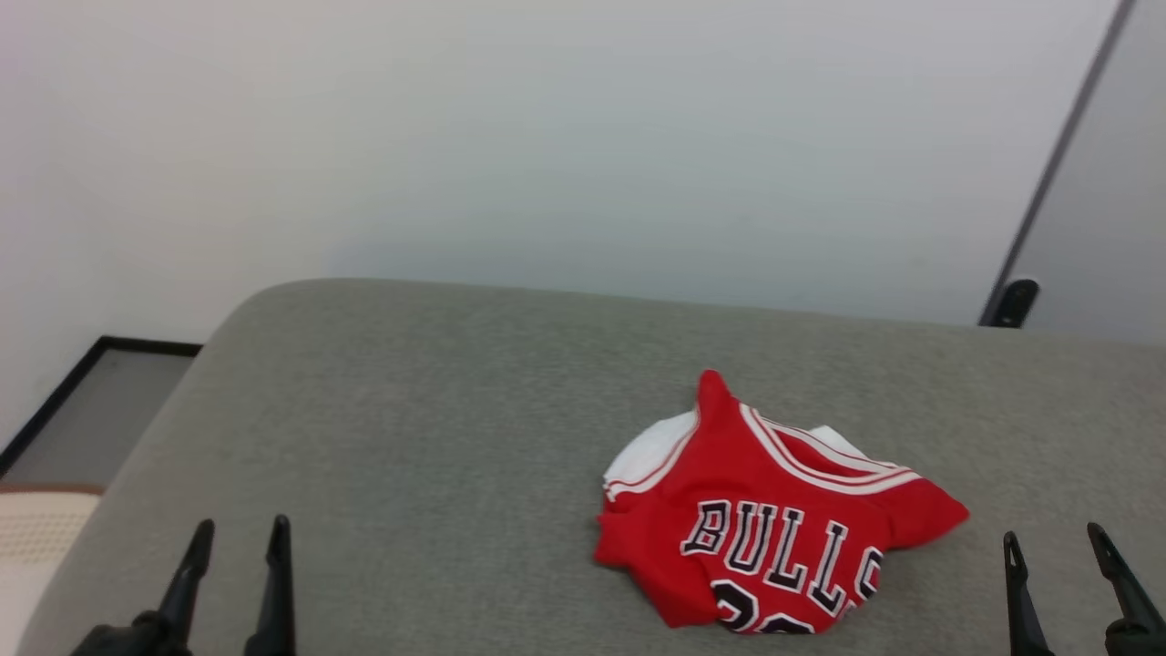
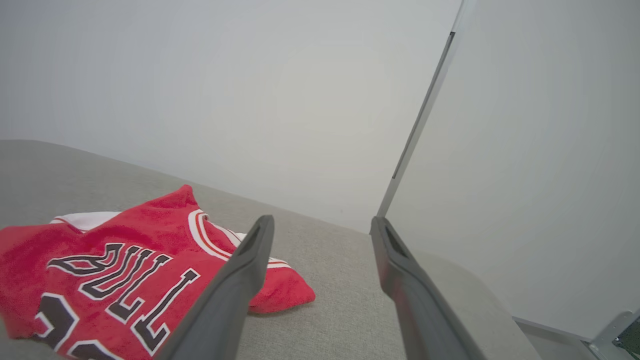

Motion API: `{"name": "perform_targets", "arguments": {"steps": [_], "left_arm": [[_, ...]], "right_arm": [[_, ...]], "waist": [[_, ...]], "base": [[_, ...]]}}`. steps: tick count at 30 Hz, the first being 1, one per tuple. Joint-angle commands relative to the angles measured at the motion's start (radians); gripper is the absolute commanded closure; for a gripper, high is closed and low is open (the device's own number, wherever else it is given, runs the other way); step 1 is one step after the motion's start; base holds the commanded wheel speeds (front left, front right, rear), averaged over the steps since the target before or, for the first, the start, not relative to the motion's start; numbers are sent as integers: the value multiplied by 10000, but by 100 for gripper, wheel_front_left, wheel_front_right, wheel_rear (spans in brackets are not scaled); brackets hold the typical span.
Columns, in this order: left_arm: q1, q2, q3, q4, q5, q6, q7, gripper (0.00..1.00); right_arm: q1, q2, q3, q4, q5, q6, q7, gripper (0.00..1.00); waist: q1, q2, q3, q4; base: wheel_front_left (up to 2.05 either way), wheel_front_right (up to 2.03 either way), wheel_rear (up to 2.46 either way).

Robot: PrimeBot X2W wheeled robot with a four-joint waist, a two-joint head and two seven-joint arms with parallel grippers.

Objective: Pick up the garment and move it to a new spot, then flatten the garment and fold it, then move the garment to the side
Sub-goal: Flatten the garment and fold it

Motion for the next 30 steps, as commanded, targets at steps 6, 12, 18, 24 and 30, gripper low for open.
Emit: {"name": "perform_targets", "arguments": {"steps": [6,12,18,24,30], "left_arm": [[-313,-367,-12,20,277,-251,-5,0],[-1102,-277,-184,617,57,-449,194,0],[-2891,595,-932,1150,-597,-583,2328,0],[-5150,1489,-2236,1193,-1924,-611,5634,0],[-7217,2218,-3415,1495,-3328,-601,8995,0]], "right_arm": [[-169,14,-328,-38,-180,-10,-9,0],[-336,20,-176,-31,-102,-10,-9,0],[-698,17,277,36,-53,-10,-9,0],[-1122,23,615,-26,129,-10,-9,0],[-1578,23,870,63,400,-10,-9,0]], "waist": [[0,-1,426,-1408],[0,-1,933,-2680],[0,-1,1446,-3583],[0,-1,2291,-4170],[0,-1,3125,-4677]], "base": [[0,0,0],[0,0,0],[0,0,0],[0,0,0],[0,0,0]]}}
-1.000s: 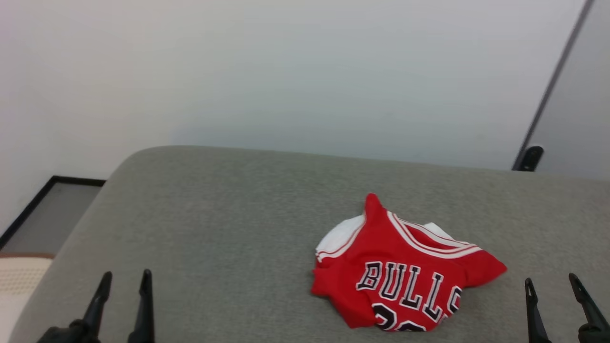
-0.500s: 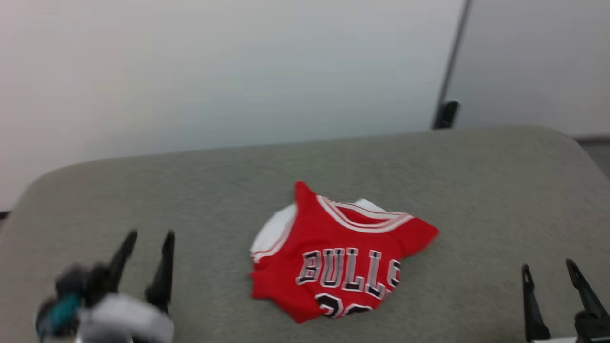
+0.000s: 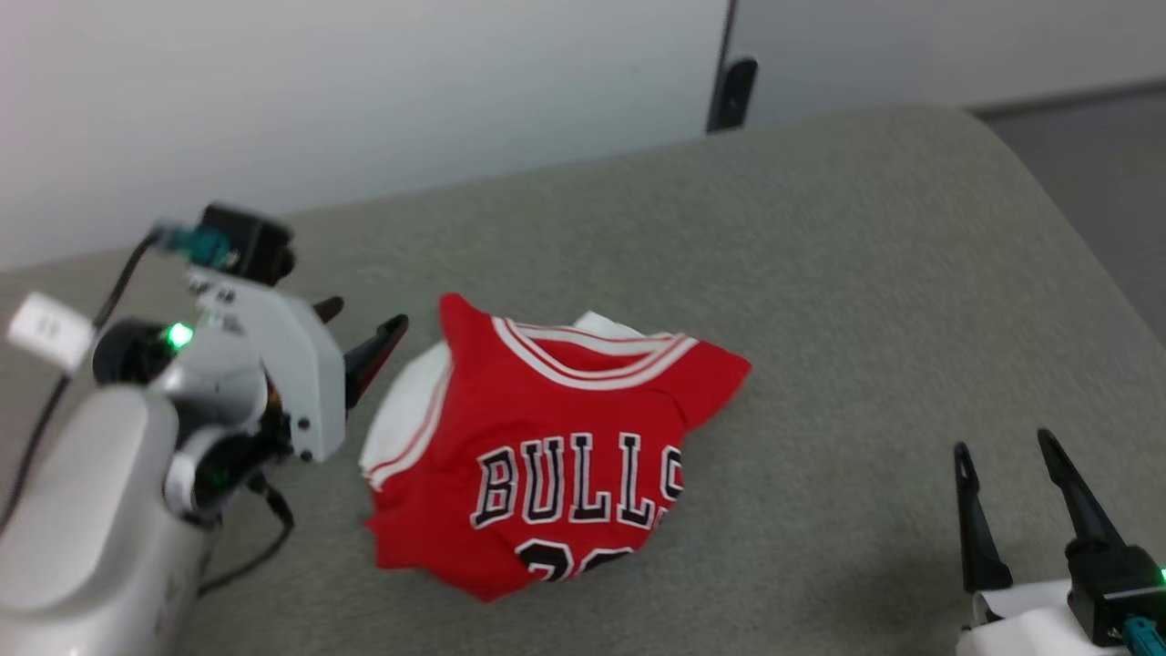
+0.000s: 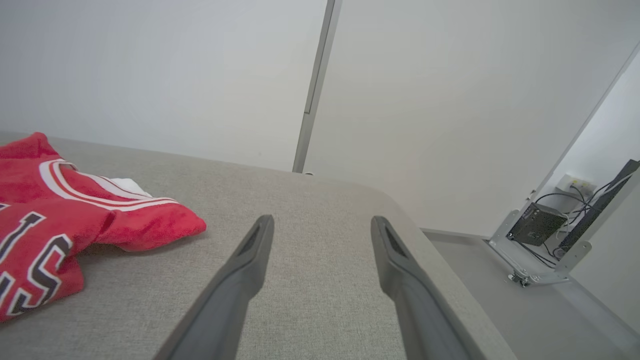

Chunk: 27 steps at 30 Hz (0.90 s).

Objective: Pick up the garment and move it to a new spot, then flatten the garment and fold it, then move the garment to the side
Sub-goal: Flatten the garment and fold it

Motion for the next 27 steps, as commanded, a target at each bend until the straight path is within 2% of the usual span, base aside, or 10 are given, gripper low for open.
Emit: {"name": "perform_targets", "arguments": {"steps": [1,5,9,15,23,25,27], "left_arm": [[-337,41,-132,119,-138,6,455,0],[-1054,221,-420,586,-460,75,1936,0],[-1293,616,-764,1019,-336,54,2932,0],[-1523,1300,-1046,1492,-132,26,3686,0],[-1380,1406,-1232,2208,-125,397,4429,1],[-1216,1452,-1443,2405,-40,375,4653,21],[-1086,1476,-1582,2565,40,431,4813,34]], "right_arm": [[-188,26,74,12,121,-10,-9,0],[-373,29,182,67,316,-10,-9,0],[-443,27,219,70,448,-10,-9,0],[-544,27,215,1,617,-10,-9,0],[-659,27,219,-52,724,-10,-9,0],[-699,26,230,-59,752,-10,-9,0],[-755,26,236,-62,776,-10,-9,0]], "waist": [[0,0,894,-817],[0,0,1183,-1169],[0,0,1423,-1466],[0,0,1745,-1752],[0,0,2032,-1882],[0,0,2092,-1897],[0,0,2145,-1897]], "base": [[0,0,0],[0,0,0],[0,0,0],[0,0,0],[0,0,0],[0,0,0],[0,0,0]]}}
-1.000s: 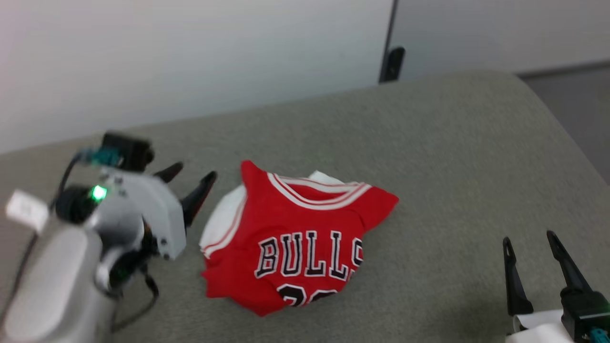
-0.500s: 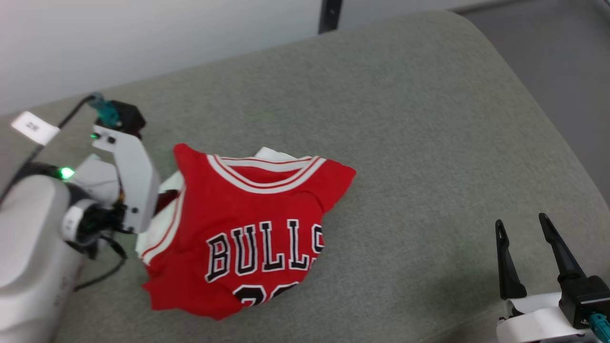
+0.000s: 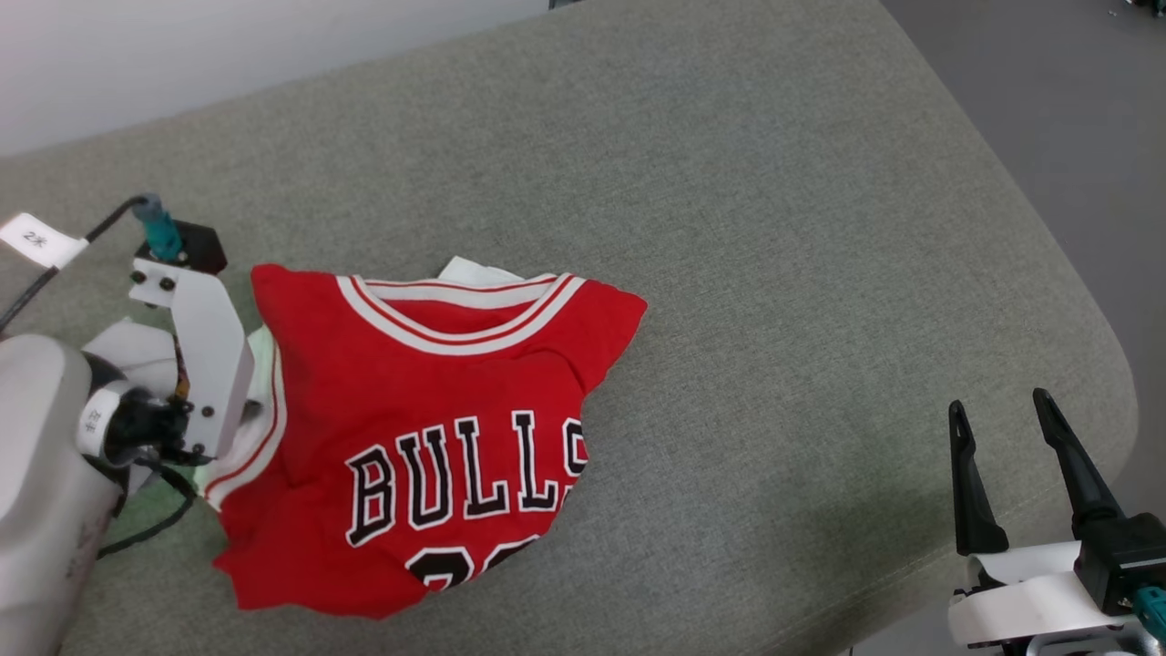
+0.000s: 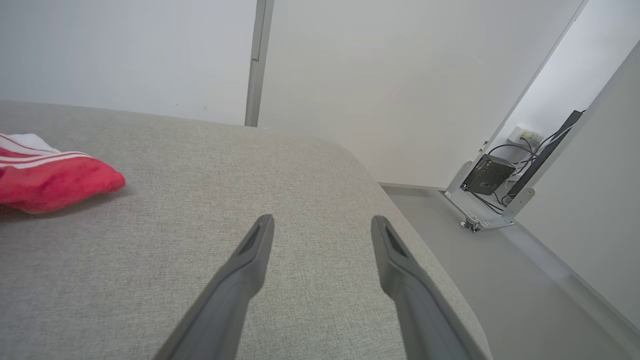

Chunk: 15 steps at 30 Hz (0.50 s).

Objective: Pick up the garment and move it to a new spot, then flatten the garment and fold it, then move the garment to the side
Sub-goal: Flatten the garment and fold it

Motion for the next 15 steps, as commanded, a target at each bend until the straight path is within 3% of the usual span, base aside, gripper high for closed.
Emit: {"name": "perform_targets", "arguments": {"steps": [1,3,4,15], "left_arm": [[443,-74,-255,372,121,74,150,41],[541,-123,-327,480,107,132,228,77],[573,-203,-287,520,32,239,257,100],[212,73,98,217,99,927,189,100]], "right_arm": [[-138,22,8,-15,74,-10,-9,0],[-156,22,13,0,79,-10,-9,0],[-161,22,5,2,74,-10,-9,0],[93,20,-247,38,-235,-10,-9,0]], "waist": [[0,0,44,-14],[0,0,64,-5],[0,0,66,15],[0,0,-548,772]], "base": [[0,0,0],[0,0,0],[0,0,0],[0,0,0]]}}
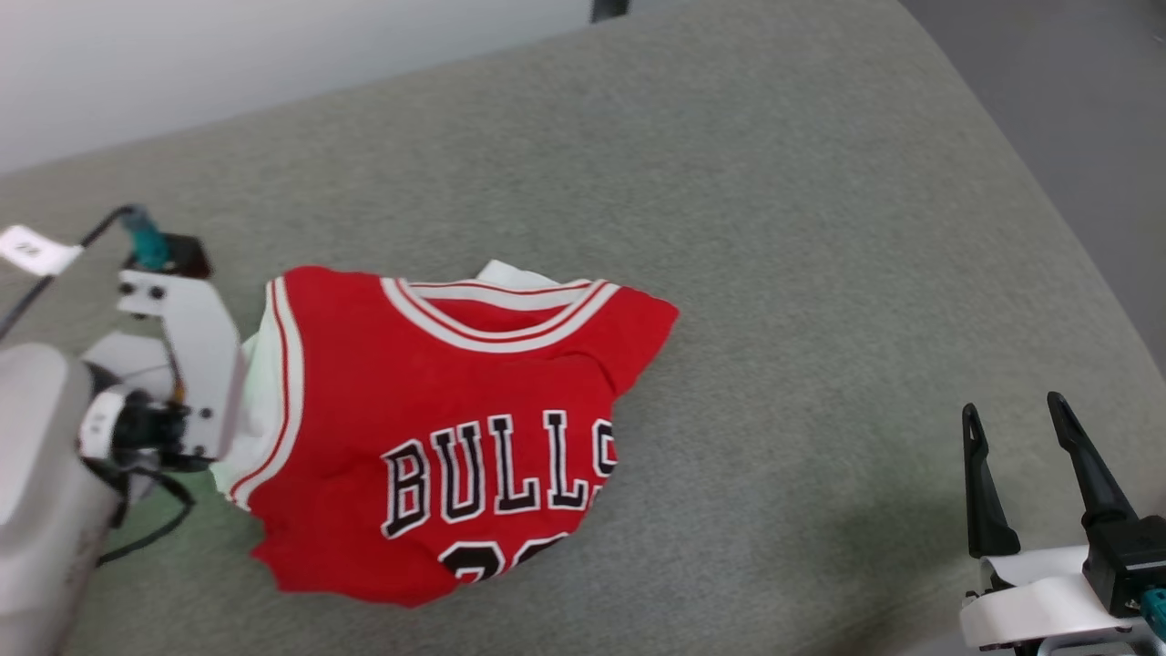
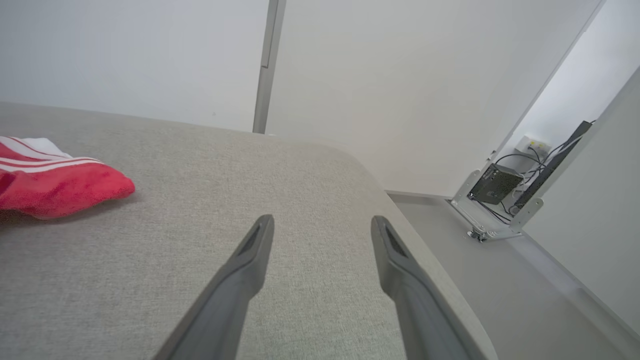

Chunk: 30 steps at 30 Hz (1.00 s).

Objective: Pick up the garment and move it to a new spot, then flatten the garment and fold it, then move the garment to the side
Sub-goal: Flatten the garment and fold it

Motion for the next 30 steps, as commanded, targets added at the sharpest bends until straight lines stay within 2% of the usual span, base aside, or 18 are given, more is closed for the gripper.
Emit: {"name": "perform_targets", "arguments": {"steps": [1,11,19,22,30], "left_arm": [[197,148,16,63,95,103,13,100],[707,1098,279,-197,349,419,-264,100],[1681,1860,412,38,497,815,-470,100],[2048,1896,468,156,404,906,-664,100],[2500,1346,527,582,128,1026,-1358,100]], "right_arm": [[95,15,-37,0,-52,-10,-9,0],[205,14,-148,19,-364,-10,-9,0],[213,14,-184,3,-491,-10,-9,0],[218,12,-184,-10,-488,-10,-9,0],[-18,14,-67,42,-403,-10,-9,0]], "waist": [[0,0,-324,361],[0,0,-875,1492],[0,0,-934,1791],[0,0,-842,1789],[0,0,-521,1600]], "base": [[0,0,0],[0,0,0],[0,0,0],[0,0,0],[0,0,0]]}}
